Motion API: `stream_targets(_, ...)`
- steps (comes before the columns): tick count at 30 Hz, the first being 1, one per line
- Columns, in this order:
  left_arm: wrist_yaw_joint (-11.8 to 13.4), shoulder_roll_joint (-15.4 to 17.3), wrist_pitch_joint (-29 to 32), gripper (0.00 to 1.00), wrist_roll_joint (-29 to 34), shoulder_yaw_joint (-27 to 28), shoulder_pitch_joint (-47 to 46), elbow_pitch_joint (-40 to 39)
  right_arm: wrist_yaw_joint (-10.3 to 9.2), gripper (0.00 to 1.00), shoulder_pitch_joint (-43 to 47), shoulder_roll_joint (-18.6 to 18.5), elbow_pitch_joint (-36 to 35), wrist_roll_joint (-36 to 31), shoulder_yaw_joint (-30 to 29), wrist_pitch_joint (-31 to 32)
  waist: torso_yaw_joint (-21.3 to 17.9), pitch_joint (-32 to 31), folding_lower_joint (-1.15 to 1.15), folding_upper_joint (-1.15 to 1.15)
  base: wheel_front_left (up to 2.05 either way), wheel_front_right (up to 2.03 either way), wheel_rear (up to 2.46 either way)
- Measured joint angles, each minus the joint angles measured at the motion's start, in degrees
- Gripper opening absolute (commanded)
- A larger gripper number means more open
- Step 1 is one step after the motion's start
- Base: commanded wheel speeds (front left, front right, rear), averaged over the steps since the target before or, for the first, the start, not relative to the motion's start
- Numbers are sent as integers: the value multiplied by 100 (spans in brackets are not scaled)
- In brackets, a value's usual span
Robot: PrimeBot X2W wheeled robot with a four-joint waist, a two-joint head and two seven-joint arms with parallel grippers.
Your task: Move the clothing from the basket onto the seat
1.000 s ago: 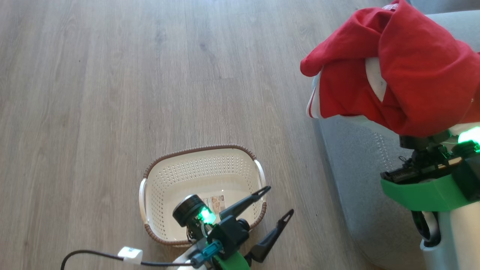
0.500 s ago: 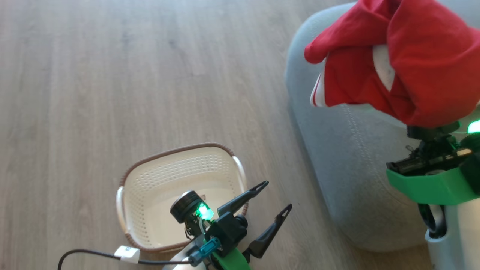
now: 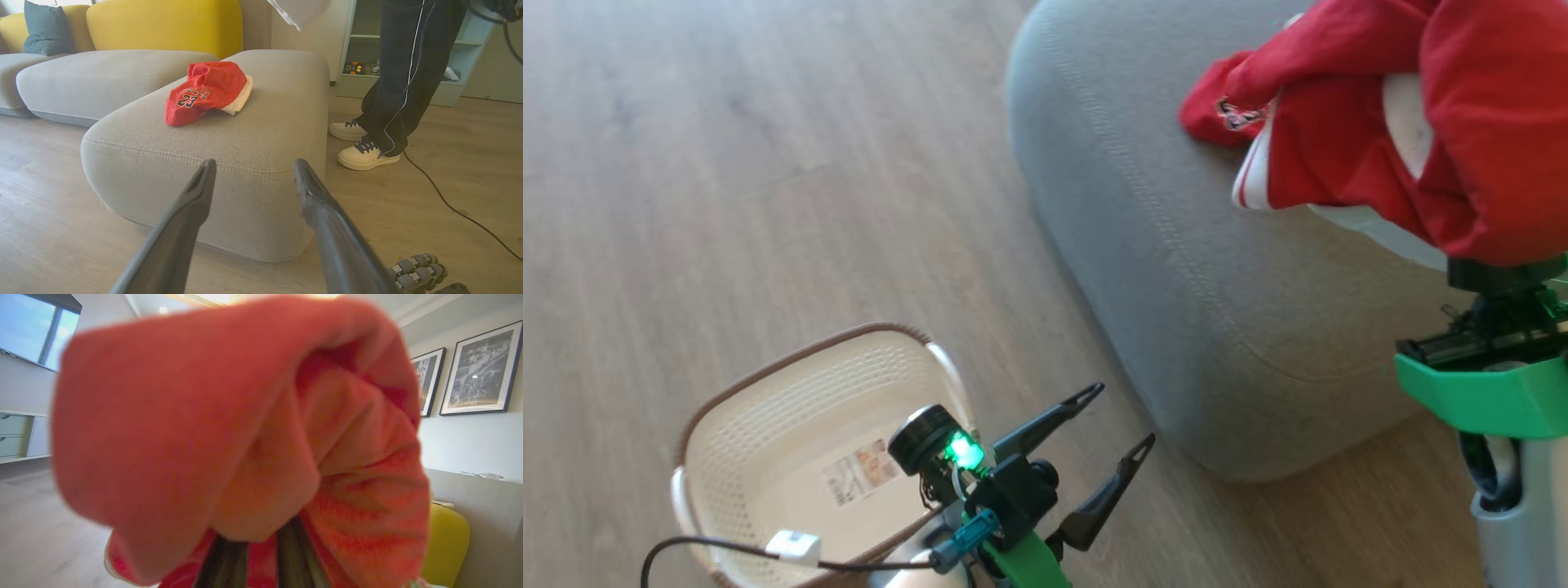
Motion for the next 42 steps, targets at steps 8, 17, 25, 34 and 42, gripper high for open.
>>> stream_targets(8,1,-30,0,100,3,140,-38,-97,0,0,57,140,-41,0,-380,0,-556,0,0,0,0,0,0)
stream_targets(17,1,-74,0,100,-12,-24,-118,-98,0,0,202,179,-193,-52,-701,0,-610,92,0,0,0,0,0)
stream_targets(25,1,-54,0,100,-12,-21,-194,-100,0,0,114,144,-85,-63,-697,-1,-617,170,0,0,0,0,0)
stream_targets(34,1,207,0,100,90,132,-195,-152,0,0,-843,11,461,109,-1012,0,-652,594,0,0,0,0,0)
stream_targets(42,1,742,0,100,156,143,-771,-255,1,0,-1757,-65,902,190,-1868,-2,-552,1448,0,0,0,0,0)
